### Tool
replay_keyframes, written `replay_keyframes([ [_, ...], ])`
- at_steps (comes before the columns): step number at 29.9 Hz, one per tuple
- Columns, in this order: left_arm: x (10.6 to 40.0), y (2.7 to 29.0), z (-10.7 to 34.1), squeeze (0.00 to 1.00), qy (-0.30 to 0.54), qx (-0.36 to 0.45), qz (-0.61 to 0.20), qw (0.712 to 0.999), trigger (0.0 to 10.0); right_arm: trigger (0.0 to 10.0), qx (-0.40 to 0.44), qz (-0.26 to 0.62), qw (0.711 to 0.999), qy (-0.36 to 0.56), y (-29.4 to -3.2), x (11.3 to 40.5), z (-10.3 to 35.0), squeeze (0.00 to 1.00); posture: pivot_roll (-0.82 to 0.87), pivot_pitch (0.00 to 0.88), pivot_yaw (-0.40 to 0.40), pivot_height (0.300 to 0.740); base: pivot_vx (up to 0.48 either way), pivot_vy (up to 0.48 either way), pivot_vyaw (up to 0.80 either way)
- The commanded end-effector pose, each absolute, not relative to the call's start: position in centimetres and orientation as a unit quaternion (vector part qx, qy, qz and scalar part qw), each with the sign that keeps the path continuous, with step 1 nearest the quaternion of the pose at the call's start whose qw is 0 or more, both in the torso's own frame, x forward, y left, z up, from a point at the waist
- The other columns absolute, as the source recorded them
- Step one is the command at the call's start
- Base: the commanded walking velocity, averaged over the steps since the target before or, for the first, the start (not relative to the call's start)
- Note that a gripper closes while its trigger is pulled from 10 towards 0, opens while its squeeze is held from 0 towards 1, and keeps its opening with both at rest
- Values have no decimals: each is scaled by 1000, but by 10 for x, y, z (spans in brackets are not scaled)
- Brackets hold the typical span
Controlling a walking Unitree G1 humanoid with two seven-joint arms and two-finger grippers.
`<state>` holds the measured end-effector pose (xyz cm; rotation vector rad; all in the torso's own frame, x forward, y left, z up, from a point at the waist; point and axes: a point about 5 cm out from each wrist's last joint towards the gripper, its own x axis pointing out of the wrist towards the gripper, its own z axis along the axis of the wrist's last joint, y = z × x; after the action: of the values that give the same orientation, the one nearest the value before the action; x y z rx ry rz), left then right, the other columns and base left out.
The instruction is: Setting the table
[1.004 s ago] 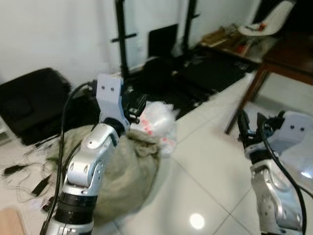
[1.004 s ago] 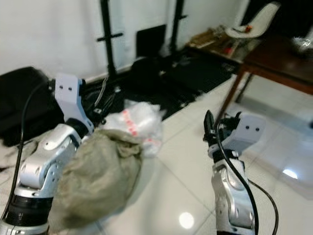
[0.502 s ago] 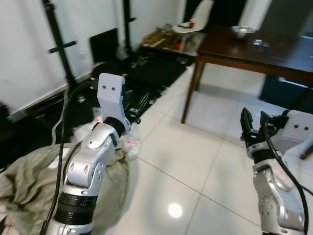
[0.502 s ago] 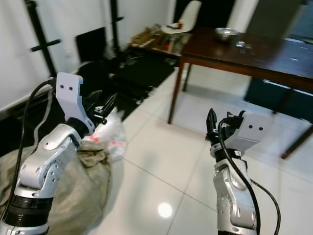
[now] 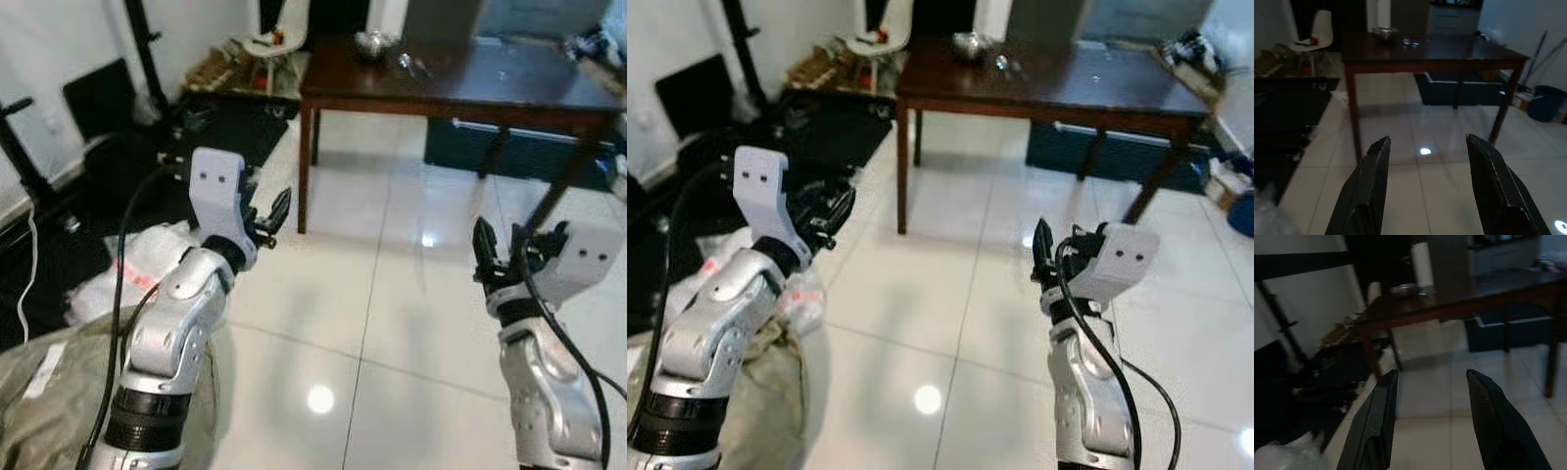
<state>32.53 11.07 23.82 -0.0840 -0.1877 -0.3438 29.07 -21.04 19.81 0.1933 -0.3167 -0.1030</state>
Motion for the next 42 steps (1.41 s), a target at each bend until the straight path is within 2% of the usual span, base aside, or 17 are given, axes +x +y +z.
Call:
replay_keyframes([
  [1,326,109,235,0,-85,-36,-171,981,10000,10000,95,-54,982,-155,-211,291,197,0,-80,13,78,740,0,0,-800],
  [12,327,116,231,0,-78,-26,-165,983,10000,10000,103,-46,981,-156,-203,295,195,0,-25,0,99,740,0,0,-800],
  [23,327,120,224,0,-66,-23,-150,986,10000,10000,109,-25,983,-148,-194,302,191,0,22,0,84,740,0,0,-698],
  [36,326,120,224,0,-66,-36,-151,986,10000,10000,111,-10,983,-143,-186,306,187,0,25,0,81,740,0,0,0],
  [42,324,120,205,0,-38,-17,-152,988,10000,10000,112,1,987,-113,-179,301,169,0,21,0,82,740,0,0,0],
])
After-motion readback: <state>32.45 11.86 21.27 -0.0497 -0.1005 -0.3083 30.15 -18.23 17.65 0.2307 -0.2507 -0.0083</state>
